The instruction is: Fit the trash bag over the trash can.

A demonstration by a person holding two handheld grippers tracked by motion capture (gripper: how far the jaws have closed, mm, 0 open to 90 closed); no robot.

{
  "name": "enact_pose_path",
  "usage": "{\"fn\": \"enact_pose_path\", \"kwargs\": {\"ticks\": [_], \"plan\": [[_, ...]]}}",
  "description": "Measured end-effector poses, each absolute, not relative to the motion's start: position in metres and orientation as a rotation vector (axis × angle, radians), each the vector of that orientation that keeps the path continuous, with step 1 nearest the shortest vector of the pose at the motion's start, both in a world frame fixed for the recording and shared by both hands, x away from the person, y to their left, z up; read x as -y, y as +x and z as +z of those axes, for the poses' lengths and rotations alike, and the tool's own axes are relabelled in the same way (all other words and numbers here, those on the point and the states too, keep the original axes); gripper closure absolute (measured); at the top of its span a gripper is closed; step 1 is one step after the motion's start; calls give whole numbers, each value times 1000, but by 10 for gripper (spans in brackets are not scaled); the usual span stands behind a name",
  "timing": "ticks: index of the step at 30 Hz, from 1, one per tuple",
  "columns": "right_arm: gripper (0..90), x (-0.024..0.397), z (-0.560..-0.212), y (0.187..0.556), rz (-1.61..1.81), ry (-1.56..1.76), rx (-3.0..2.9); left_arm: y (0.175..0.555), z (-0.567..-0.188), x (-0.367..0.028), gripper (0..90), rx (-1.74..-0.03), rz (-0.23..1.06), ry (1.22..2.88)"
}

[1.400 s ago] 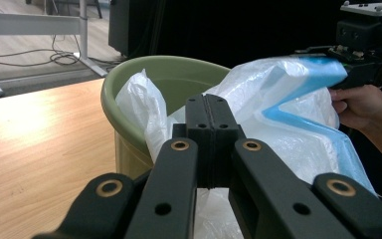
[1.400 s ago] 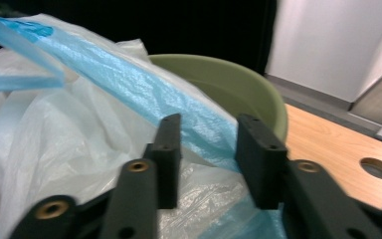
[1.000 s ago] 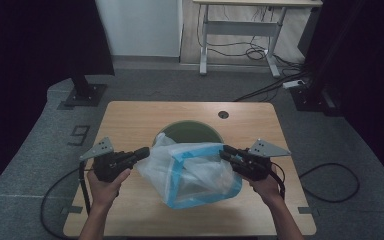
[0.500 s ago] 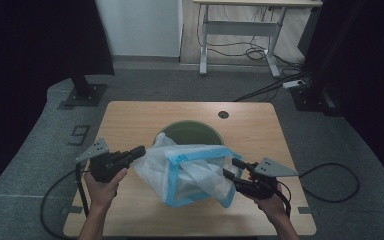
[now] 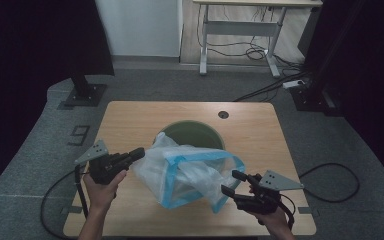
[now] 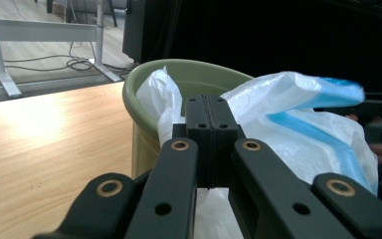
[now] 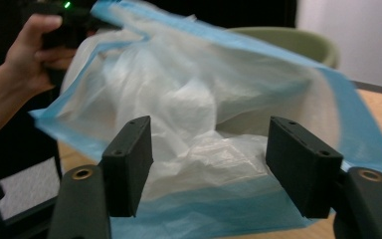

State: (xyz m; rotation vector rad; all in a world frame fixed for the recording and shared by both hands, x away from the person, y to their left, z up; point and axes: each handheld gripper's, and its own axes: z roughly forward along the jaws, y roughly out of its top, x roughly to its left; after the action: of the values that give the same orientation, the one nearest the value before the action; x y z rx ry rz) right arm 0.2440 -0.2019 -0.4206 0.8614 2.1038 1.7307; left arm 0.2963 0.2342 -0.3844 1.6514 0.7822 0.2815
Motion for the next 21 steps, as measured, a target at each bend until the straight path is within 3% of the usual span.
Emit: {"fn": "enact_pose_path", "kwargs": {"ticks": [12, 21], "plan": [[338, 175, -464, 254, 1587, 898, -2209, 301, -384, -234, 899, -789, 289, 1649], [350, 210, -417, 240, 1665, 823, -2070, 300, -386, -232, 899, -785, 284, 1652]]}}
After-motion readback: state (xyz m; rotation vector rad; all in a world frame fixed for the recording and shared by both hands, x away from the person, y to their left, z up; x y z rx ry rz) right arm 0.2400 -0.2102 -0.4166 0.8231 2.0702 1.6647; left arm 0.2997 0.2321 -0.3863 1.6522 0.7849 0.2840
